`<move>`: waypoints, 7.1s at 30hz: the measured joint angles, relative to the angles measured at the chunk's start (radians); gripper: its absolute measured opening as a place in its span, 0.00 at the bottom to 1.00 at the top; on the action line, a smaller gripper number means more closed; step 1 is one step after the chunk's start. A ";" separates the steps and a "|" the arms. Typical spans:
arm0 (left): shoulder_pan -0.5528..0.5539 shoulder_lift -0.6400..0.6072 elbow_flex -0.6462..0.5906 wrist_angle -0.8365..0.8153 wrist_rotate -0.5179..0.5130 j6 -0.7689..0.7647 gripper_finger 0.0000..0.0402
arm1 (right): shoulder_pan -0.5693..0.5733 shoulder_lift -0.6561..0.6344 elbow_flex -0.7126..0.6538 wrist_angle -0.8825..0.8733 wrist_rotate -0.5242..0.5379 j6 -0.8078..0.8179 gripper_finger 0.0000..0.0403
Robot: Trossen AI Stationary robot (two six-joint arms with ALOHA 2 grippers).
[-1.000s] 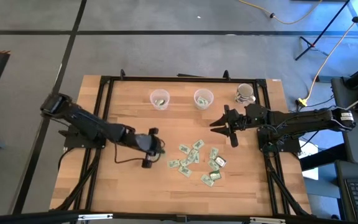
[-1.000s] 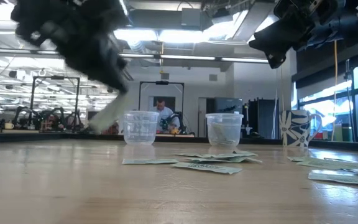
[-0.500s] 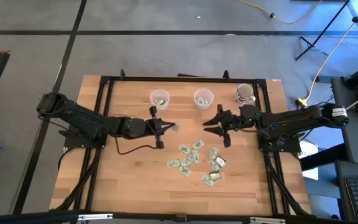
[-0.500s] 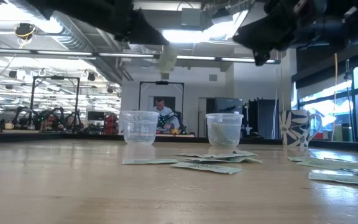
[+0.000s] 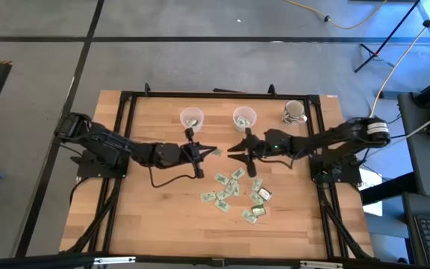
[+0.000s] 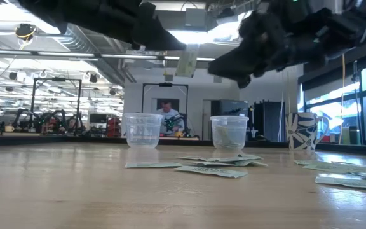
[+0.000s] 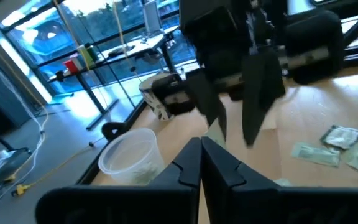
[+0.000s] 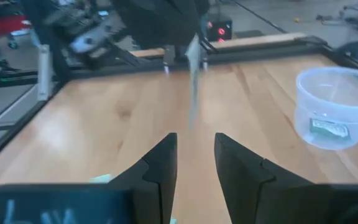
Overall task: Pick and place Stevia / Truvia into bins
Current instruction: Put the stevia packet into the right transparent container
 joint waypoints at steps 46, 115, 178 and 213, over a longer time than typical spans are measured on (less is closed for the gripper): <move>-0.037 0.013 0.000 0.021 -0.132 0.023 0.02 | 0.019 0.123 0.137 -0.028 0.091 0.059 0.01; 0.010 -0.078 0.000 -0.341 0.289 -0.265 0.20 | -0.280 -0.004 0.490 -1.187 0.409 0.106 0.21; 0.008 0.460 0.113 -0.186 0.365 -0.256 0.27 | 0.071 -0.274 0.382 -1.188 0.485 0.240 0.21; 0.002 0.235 0.107 -0.227 -0.004 0.137 0.01 | 0.167 -0.108 0.382 -1.017 0.379 0.237 0.21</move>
